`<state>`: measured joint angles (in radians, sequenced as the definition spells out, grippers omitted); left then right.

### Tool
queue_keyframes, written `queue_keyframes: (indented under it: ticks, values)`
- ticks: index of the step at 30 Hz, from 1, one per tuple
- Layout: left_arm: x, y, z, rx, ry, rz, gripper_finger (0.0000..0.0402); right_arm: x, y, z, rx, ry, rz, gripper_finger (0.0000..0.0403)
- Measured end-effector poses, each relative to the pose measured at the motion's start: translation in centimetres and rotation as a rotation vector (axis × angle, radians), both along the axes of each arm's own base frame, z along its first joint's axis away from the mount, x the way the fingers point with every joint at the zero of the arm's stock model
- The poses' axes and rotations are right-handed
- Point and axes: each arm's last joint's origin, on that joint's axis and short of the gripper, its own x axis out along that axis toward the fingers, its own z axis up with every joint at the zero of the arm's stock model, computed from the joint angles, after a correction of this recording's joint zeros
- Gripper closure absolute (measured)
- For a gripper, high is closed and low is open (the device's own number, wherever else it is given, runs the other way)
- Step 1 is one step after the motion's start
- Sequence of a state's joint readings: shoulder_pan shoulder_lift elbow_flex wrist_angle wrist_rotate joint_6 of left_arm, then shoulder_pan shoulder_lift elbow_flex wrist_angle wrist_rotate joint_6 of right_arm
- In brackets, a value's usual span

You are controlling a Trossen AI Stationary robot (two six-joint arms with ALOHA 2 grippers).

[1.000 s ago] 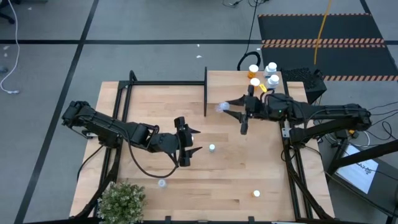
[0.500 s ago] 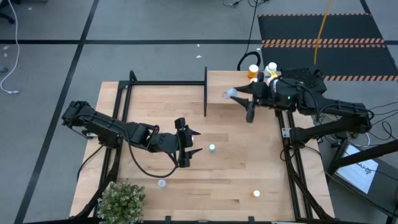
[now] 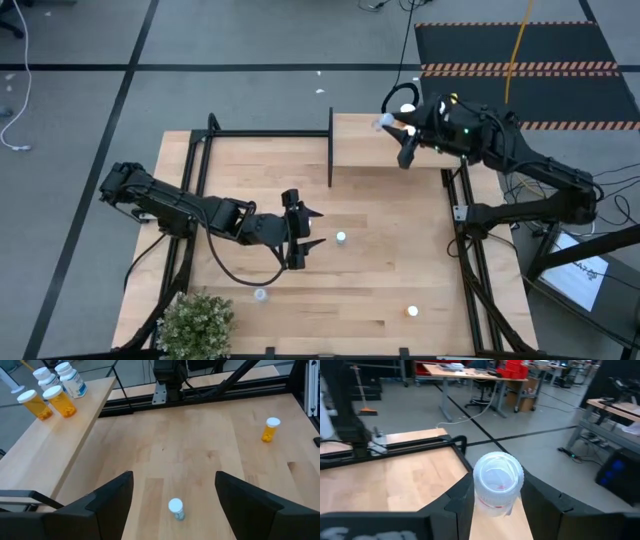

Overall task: Pick and place medicine bottles onto shelf by color
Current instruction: Put the top transparent pill bottle on the shelf

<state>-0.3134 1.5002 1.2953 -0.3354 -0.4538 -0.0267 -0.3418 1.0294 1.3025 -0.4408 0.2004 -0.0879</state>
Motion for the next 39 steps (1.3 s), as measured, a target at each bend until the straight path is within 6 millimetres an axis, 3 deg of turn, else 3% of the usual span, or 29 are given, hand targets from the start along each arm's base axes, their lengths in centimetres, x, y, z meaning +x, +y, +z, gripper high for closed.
queue_keyframes:
  ticks: [11,21,31,39]
  values:
    - [0.2,0.0,0.4,0.015,-0.041,-0.015,0.0121,-1.0,-2.7,-0.2,0.028,0.000,-0.103,0.0266]
    - [0.3,0.4,0.4,0.029,-0.037,-0.008,0.0121,-0.3,-4.4,-1.3,0.071,0.046,-0.158,0.0266]
    - [0.7,1.6,0.4,0.023,-0.040,0.033,0.0121,0.2,-4.8,-1.2,0.164,-0.061,-0.223,0.0265]
    - [1.0,3.1,0.5,0.003,-0.055,0.086,0.0121,1.5,-5.5,-2.3,0.241,-0.053,-0.225,0.0256]
